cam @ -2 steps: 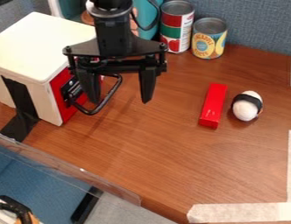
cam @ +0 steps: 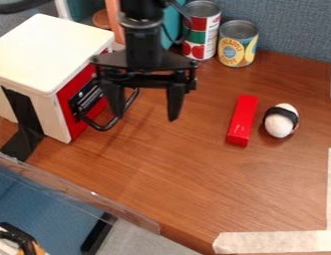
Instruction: Open the drawer
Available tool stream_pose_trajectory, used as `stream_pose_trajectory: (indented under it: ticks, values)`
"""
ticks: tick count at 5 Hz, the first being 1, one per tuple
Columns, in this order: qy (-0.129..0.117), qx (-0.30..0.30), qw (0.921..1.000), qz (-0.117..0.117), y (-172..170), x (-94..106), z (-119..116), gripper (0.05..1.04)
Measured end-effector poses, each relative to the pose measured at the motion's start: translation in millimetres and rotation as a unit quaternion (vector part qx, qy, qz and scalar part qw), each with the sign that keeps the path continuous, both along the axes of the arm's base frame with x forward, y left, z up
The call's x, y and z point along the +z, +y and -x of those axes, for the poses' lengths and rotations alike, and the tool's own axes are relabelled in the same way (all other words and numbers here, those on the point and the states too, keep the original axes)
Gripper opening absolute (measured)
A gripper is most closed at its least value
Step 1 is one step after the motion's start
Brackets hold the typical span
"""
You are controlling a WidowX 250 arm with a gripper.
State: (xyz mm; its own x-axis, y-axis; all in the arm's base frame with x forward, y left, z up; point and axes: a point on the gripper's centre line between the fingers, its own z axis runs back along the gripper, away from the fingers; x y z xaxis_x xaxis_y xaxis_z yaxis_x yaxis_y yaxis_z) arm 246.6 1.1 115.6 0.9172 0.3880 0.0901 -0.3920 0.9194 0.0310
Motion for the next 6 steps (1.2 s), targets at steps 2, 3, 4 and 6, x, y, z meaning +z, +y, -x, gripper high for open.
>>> stream_pose_trajectory:
  ticks: [2, 3, 4, 6]
  values:
    - [-0.01, -0.103, 0.9926, -0.063, 27, -21.4, -34, 0.999]
    - [-0.016, -0.113, 0.9895, -0.089, 37, -37.3, -50, 0.999]
    - [-0.021, -0.101, 0.9893, -0.103, 52, -41.8, -53, 0.999]
    - [0.009, -0.09, 0.9891, -0.117, 71, -70.6, -57, 0.999]
